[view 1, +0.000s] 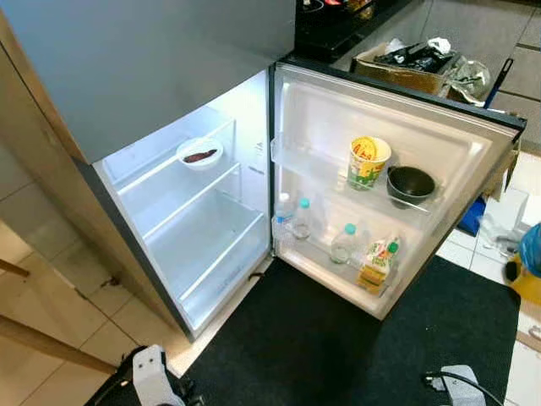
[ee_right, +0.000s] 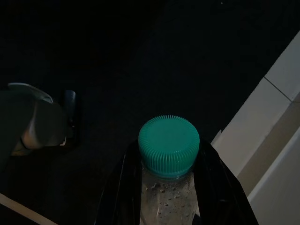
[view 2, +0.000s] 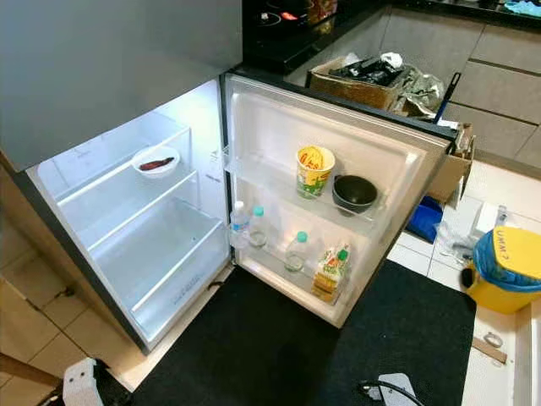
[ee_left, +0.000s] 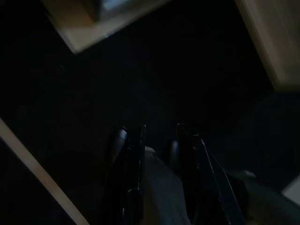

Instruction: Restocking fridge

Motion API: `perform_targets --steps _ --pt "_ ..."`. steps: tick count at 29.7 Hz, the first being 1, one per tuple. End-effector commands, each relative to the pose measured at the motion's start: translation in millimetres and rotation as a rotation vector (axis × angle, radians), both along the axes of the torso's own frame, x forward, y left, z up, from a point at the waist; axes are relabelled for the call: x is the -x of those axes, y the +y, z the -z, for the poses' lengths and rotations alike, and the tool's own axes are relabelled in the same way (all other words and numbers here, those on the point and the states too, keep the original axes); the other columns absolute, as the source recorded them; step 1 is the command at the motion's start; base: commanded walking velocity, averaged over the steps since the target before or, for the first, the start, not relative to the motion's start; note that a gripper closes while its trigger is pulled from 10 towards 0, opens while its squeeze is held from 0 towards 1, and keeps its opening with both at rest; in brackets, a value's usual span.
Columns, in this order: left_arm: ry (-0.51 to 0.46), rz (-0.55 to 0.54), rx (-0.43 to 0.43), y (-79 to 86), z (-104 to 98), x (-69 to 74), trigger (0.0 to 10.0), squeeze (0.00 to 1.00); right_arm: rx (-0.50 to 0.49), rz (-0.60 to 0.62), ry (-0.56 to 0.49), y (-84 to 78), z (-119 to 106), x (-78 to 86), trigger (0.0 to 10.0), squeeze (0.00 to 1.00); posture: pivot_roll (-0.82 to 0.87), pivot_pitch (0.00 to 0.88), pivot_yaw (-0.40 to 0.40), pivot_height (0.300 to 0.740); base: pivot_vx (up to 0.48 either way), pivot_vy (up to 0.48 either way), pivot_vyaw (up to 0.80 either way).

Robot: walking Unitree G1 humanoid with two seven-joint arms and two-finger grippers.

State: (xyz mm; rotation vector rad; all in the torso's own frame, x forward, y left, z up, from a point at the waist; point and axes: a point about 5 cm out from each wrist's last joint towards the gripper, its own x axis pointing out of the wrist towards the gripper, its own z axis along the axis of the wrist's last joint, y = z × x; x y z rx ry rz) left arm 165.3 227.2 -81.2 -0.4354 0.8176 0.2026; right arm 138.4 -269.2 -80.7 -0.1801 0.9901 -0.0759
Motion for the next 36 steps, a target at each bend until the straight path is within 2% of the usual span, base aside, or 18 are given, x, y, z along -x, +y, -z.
perform_targets --steps 1,7,8,9,11,14,16,21,22,23,24,26,29,33,36 --pt "-0.007 0.008 -0.054 6.2 -3 -3.8 10.0 0.0 0.005 -0.008 0.003 2.0 0 -2.2 10.0 0.0 -0.07 0.046 -0.004 0.74 0.0 0.0 0.0" --pt "-0.05 -0.04 -0.085 9.9 -10 -16.6 10.0 0.0 0.02 -0.064 0.03 2.2 0 -2.3 10.0 0.0 -0.05 0.017 0.0 0.74 0.0 0.0 0.0" --pt "-0.053 -0.04 -0.087 9.0 -12 -20.7 10.0 0.0 0.03 -0.067 0.03 0.1 -1 -5.2 10.0 0.0 -0.07 0.052 0.021 0.74 0.0 0.0 0.0" --pt "-0.034 -0.017 -0.119 8.4 -11 -21.2 10.0 0.0 0.049 -0.055 0.024 -3.0 -3 -7.6 10.0 0.0 -0.07 0.053 0.03 0.74 0.0 0.0 0.0" --pt "-0.007 0.085 -0.135 3.7 -10 -22.4 10.0 0.0 0.034 0.019 -0.033 -4.7 -9 -20.3 10.0 0.0 -0.05 0.044 -0.004 0.74 0.0 0.0 0.0" --pt "-0.008 0.094 -0.124 3.8 -11 -23.9 10.0 0.0 0.026 -0.016 -0.06 3.0 -11 -31.5 10.0 0.0 -0.06 0.053 -0.002 0.74 0.0 0.0 0.0" --pt "-0.004 0.079 -0.118 4.1 -10 -21.7 10.0 0.0 0.026 -0.03 -0.066 7.0 -11 -34.3 10.0 0.0 -0.06 0.061 -0.013 0.74 0.0 0.0 0.0" --pt "0.013 0.015 -0.033 -3.6 -2 -8.6 10.0 0.0 0.017 -0.073 -0.055 16.3 -9 -35.5 10.0 0.0 -0.06 0.07 -0.029 0.74 0.0 0.0 0.0" --pt "0.013 0.002 -0.001 -10.9 1 -5.0 10.0 0.0 0.033 -0.153 -0.036 22.8 -7 -36.6 10.0 0.0 -0.06 0.079 -0.051 0.74 0.0 0.0 0.0" --pt "0.013 0.002 -0.001 -10.9 1 -5.0 10.0 0.0 0.033 -0.153 -0.036 22.8 -7 -36.6 10.0 0.0 -0.06 0.079 -0.051 0.74 0.0 0.0 0.0" --pt "0.001 -0.002 0.044 -19.6 3 -2.0 10.0 0.0 0.05 -0.213 -0.026 27.3 -7 -38.4 10.0 0.0 -0.09 0.082 -0.034 0.74 0.0 0.0 0.0" --pt "0.006 0.01 0.064 -25.6 6 1.9 10.0 0.0 0.062 -0.242 -0.023 29.2 -7 -40.3 10.0 0.0 -0.09 0.086 -0.031 0.74 0.0 0.0 0.0" --pt "0.045 0.049 0.081 -31.8 11 10.7 10.0 0.0 0.053 -0.208 -0.031 29.2 -9 -44.0 10.0 0.0 -0.09 0.089 -0.031 0.74 0.0 0.0 0.0" --pt "0.044 0.058 0.085 -30.1 10 9.2 10.0 0.0 0.068 -0.229 -0.017 29.9 -8 -42.9 10.0 0.0 -0.08 0.075 -0.024 0.74 0.0 -0.272 0.0" --pt "0.03 0.077 0.071 -25.1 6 1.8 10.0 0.0 0.072 -0.217 -0.016 28.2 -8 -42.1 10.0 0.0 -0.08 0.08 -0.029 0.74 0.25 -0.395 0.0"
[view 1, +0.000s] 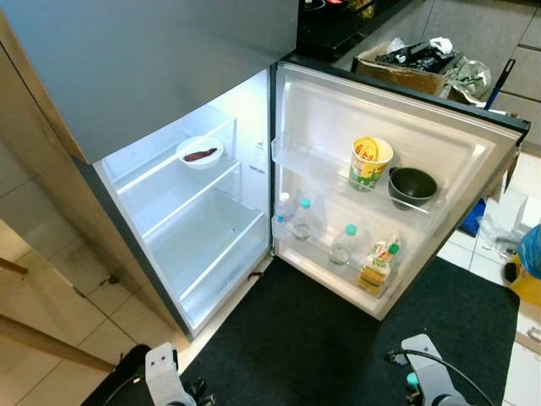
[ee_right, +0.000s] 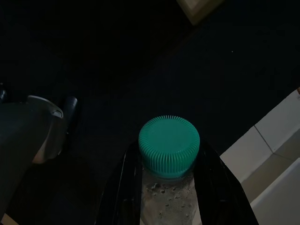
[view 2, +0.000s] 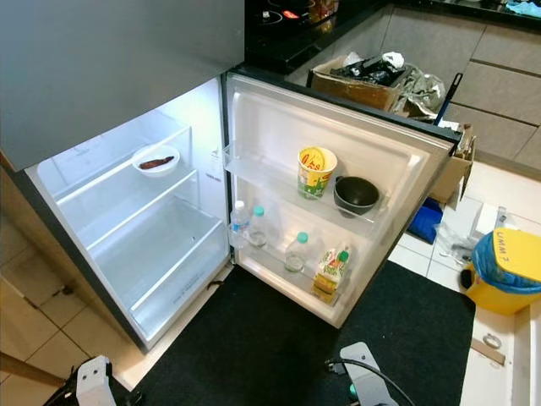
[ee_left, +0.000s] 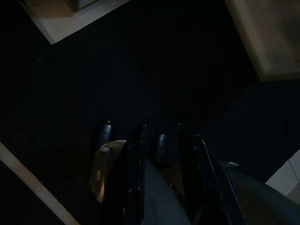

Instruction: Restocking fridge

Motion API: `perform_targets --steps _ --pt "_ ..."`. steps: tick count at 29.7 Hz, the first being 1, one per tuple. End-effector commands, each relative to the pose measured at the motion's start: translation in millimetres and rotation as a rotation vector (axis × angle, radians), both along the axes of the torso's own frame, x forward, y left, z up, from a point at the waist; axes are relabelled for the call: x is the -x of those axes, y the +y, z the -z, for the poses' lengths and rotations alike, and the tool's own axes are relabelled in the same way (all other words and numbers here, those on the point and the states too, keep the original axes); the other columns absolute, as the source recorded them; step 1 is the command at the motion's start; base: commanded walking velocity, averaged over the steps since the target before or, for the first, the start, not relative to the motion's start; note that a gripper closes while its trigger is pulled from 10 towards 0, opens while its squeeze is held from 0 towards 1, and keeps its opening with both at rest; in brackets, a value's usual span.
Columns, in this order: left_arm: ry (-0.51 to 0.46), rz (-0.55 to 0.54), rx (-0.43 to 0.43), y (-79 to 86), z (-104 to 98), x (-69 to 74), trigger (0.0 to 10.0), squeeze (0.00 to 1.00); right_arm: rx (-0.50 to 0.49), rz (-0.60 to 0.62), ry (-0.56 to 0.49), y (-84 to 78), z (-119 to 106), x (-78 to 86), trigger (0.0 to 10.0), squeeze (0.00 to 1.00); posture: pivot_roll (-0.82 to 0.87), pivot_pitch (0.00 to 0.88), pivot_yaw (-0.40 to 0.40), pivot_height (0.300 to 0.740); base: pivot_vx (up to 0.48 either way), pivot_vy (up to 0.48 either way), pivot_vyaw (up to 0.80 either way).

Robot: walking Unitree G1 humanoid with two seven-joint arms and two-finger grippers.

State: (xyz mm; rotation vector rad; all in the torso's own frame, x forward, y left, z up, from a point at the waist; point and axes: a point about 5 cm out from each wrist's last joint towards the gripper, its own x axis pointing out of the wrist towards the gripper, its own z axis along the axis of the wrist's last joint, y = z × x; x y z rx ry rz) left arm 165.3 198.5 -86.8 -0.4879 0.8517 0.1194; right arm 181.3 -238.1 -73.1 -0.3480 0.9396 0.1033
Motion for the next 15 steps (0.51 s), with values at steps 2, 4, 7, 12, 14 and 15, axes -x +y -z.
perform_targets --steps 2,4,7,12,14,15 --pt "0.008 0.026 -0.015 6.2 -1 -1.1 10.0 0.0 0.005 0.017 0.0 -1.8 0 1.1 10.0 0.0 -0.08 0.106 -0.029 0.74 0.24 -0.412 0.0" --pt "0.003 0.012 -0.012 7.0 -2 -2.3 10.0 0.0 0.008 0.014 0.004 -1.8 1 2.3 10.0 0.0 -0.07 0.083 -0.027 0.74 0.12 -0.206 0.0" --pt "-0.007 -0.014 0.001 6.8 -3 -3.4 10.0 0.0 0.011 0.028 0.009 -3.2 2 4.6 10.0 0.0 -0.07 0.096 -0.024 0.74 0.0 0.0 0.0" --pt "0.023 0.0 -0.011 3.6 2 6.2 10.0 0.0 0.022 0.035 0.012 -8.9 1 7.7 10.0 0.0 -0.07 0.091 -0.034 0.74 0.0 0.0 0.0" --pt "0.041 0.008 -0.015 2.3 5 11.0 10.0 0.0 0.031 0.042 0.014 -13.3 1 9.3 10.0 0.0 -0.07 0.088 -0.036 0.74 0.0 0.0 0.0" --pt "0.054 0.02 -0.013 0.5 6 15.3 10.0 0.0 0.038 0.054 0.014 -18.2 0 10.5 10.0 0.0 -0.07 0.089 -0.043 0.74 0.0 0.0 0.0"
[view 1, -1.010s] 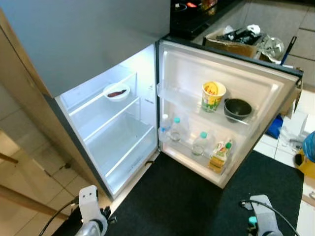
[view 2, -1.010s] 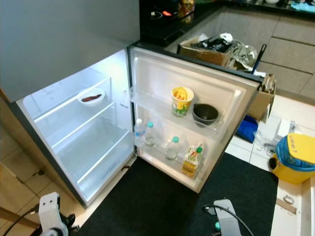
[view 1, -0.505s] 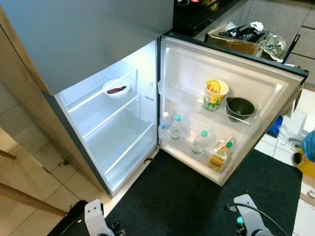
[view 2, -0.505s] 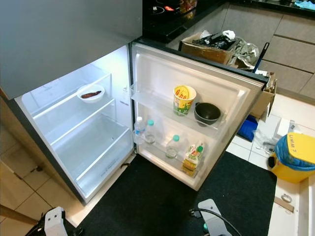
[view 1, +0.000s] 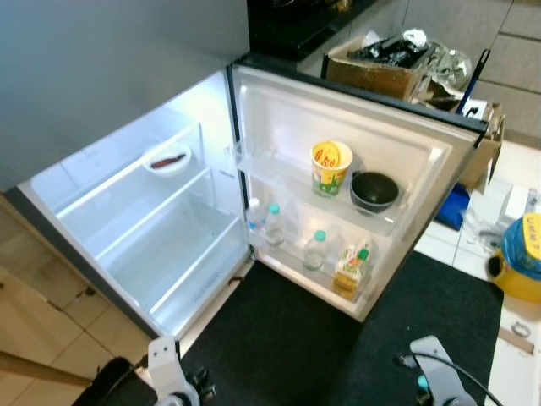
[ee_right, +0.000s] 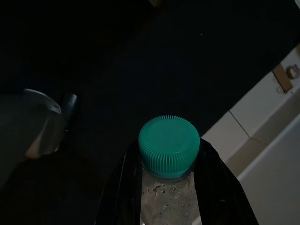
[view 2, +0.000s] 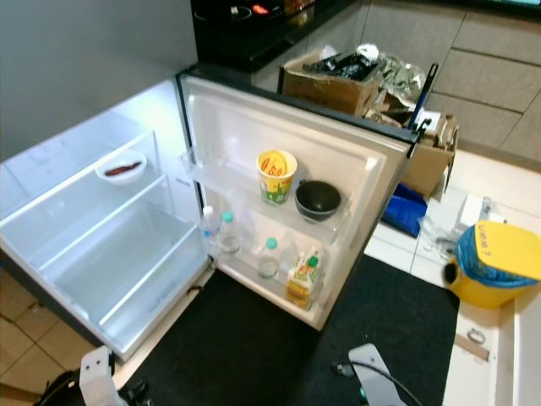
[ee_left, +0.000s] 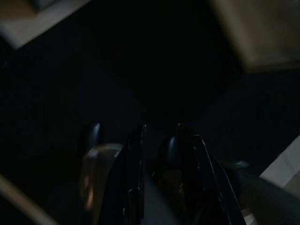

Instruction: Restocking fridge

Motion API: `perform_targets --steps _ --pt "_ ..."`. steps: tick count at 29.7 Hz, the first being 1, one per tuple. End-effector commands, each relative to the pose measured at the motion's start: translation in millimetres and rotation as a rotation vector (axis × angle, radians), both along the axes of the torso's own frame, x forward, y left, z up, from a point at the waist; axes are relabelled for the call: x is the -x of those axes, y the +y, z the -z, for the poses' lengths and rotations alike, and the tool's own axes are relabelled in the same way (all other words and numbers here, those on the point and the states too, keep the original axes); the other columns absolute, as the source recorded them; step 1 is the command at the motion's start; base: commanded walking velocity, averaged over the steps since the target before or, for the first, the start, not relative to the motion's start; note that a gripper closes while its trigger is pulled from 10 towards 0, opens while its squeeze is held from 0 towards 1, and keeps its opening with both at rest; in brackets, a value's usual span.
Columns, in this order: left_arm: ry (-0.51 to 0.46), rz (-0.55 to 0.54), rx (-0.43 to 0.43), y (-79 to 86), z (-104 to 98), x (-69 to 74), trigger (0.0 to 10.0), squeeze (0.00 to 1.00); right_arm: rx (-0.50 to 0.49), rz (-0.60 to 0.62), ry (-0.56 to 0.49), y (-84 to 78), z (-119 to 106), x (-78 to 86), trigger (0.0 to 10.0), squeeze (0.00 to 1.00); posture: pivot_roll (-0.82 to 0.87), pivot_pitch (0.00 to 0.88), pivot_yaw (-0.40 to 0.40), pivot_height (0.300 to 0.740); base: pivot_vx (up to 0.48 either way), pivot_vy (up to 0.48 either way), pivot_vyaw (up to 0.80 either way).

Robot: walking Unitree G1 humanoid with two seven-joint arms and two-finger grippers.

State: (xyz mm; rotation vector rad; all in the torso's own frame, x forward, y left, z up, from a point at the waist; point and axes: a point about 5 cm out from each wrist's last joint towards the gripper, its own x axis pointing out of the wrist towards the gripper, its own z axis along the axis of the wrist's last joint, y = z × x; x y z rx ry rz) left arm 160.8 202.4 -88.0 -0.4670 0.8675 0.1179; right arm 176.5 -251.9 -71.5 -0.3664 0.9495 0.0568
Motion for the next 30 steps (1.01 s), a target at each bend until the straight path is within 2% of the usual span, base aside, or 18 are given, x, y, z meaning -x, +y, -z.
perform_targets --steps 1,8,16,20,23,30 --pt "0.047 0.015 0.004 -4.7 6 13.3 10.0 0.0 0.006 0.03 0.011 -7.5 1 6.4 10.0 0.0 -0.07 0.089 -0.043 0.74 0.0 0.0 0.0" --pt "0.055 0.034 0.016 -8.7 8 17.9 10.0 0.0 0.015 0.033 0.022 -12.3 1 10.7 10.0 0.0 -0.08 0.084 -0.046 0.74 0.0 0.0 0.0" --pt "0.052 0.047 0.013 -8.6 8 15.8 10.0 0.0 -0.022 0.029 0.036 -2.3 7 16.7 10.0 0.0 -0.07 0.091 -0.018 0.74 0.245 0.0 0.0" --pt "0.014 0.044 -0.001 -1.2 1 3.1 10.0 0.0 -0.05 0.041 0.034 2.6 8 16.9 10.0 0.0 -0.04 0.09 -0.005 0.74 0.249 0.0 0.0" --pt "0.002 0.052 -0.011 2.7 -1 -0.5 10.0 0.0 -0.054 0.031 0.042 5.4 9 17.6 10.0 0.0 -0.04 0.087 -0.002 0.74 0.254 0.0 0.0" --pt "0.022 0.038 -0.02 7.7 1 6.4 10.0 0.0 -0.091 0.008 0.037 10.3 9 15.1 10.0 0.0 -0.04 0.089 -0.006 0.74 0.259 0.0 0.11"
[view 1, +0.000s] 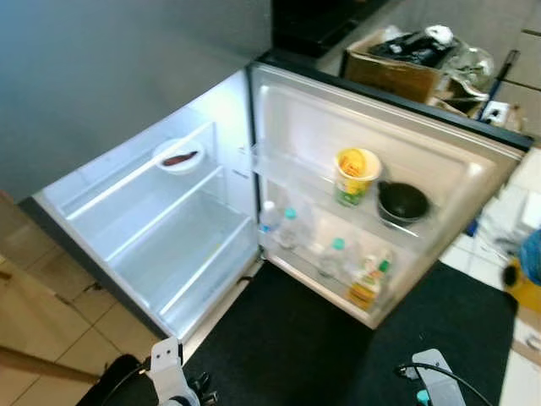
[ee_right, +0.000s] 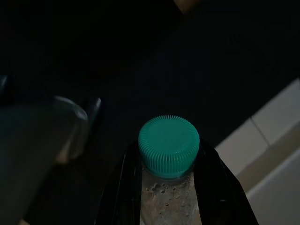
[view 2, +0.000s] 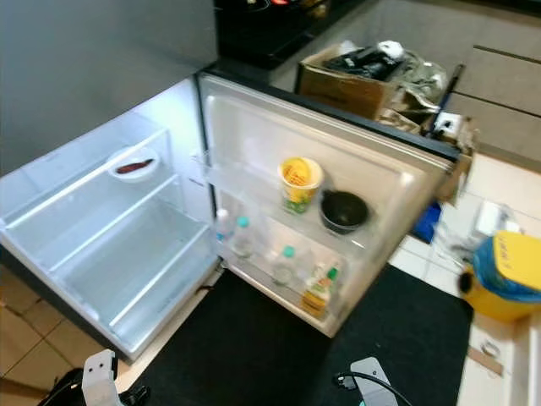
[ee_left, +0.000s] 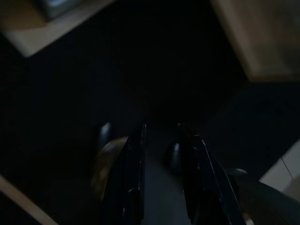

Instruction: Restocking fridge

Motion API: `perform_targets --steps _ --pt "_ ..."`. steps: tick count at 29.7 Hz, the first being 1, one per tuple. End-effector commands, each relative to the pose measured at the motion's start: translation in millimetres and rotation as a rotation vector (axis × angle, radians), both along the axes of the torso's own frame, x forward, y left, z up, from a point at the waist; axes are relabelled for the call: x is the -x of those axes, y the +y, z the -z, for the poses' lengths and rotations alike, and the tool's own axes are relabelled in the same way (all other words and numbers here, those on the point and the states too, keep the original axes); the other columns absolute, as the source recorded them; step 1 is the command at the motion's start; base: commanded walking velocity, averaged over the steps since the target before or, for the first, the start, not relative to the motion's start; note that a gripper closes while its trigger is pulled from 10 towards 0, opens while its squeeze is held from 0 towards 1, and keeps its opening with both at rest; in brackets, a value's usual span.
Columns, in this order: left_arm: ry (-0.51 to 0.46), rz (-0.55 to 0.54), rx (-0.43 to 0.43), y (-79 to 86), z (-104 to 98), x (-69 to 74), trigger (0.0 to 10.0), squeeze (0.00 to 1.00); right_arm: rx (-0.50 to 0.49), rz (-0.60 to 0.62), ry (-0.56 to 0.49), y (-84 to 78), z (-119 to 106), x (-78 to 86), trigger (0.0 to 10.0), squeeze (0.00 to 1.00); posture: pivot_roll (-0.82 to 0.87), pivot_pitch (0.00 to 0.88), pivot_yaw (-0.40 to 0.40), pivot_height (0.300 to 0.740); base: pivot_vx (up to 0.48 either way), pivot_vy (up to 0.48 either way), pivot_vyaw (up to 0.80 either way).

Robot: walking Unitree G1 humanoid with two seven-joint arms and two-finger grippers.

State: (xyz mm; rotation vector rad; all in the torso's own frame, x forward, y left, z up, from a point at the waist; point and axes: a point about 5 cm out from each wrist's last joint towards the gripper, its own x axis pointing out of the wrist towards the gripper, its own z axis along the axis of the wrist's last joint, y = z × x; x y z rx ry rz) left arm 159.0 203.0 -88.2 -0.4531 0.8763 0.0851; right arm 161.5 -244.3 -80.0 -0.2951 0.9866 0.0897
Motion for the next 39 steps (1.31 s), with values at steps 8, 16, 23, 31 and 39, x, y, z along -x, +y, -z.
perform_targets --steps 8,16,23,31,39 --pt "0.037 0.014 0.001 -2.5 5 10.9 10.0 0.0 0.0 0.01 -0.022 -1.1 -2 -2.9 10.0 0.0 -0.05 0.086 -0.009 0.74 0.266 0.0 0.53" --pt "0.037 0.035 0.006 -5.7 5 9.6 10.0 0.0 0.024 0.014 -0.013 -4.2 -2 -1.7 10.0 0.0 -0.05 0.084 -0.007 0.74 0.267 0.0 0.0" --pt "0.033 0.048 -0.004 -3.7 4 6.8 10.0 0.0 -0.005 0.02 -0.012 -0.4 -1 -0.7 10.0 0.0 -0.05 0.084 -0.002 0.74 0.253 0.0 0.0" --pt "0.056 0.073 -0.014 -5.3 6 10.6 10.0 0.0 -0.037 0.011 -0.034 5.3 -2 -5.7 10.0 0.0 -0.05 0.085 0.002 0.74 0.061 0.0 0.0" --pt "0.045 0.111 0.042 -11.6 6 11.3 10.0 0.0 -0.046 0.001 -0.041 6.3 -3 -8.5 10.0 0.0 -0.05 0.085 -0.001 0.74 0.0 -0.09 0.0"
